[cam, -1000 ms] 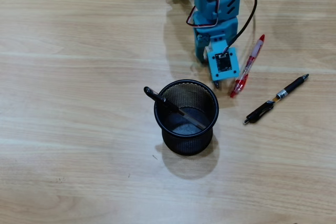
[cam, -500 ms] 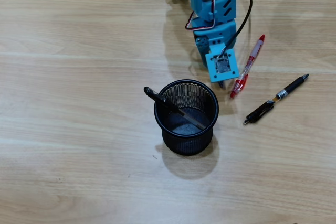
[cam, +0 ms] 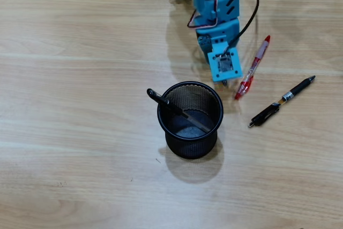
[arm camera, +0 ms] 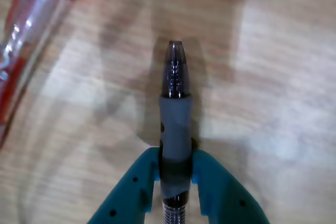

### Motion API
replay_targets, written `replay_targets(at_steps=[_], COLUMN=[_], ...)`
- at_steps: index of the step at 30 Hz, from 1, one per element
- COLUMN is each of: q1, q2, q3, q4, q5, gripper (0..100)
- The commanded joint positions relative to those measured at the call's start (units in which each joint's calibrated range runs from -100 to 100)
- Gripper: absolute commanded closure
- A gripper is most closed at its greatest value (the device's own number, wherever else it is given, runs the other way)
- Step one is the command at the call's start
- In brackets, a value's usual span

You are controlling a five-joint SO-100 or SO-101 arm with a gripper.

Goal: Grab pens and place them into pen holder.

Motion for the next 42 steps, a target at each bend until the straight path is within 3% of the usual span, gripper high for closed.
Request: replay_targets(at_steps=[1, 4, 6, 14, 21, 31, 42], q1=[4.5, 9.5, 12.5, 22.3, 22.1, 16.3, 13.1], q2=[-12.4, -24.7, -30.4, -40.3, -38.4, -20.8, -1.0], q3=[-6.5, -13.7, -17.7, -37.4, -42.3, -42.0, -41.7], q4=[14.7, 28.5, 32.0, 31.3, 11.1, -14.5, -32.4], q5=[2.7, 5.1, 6.6, 11.3, 12.5, 12.5, 12.0], gripper=[98, 98, 98, 98, 98, 98, 98])
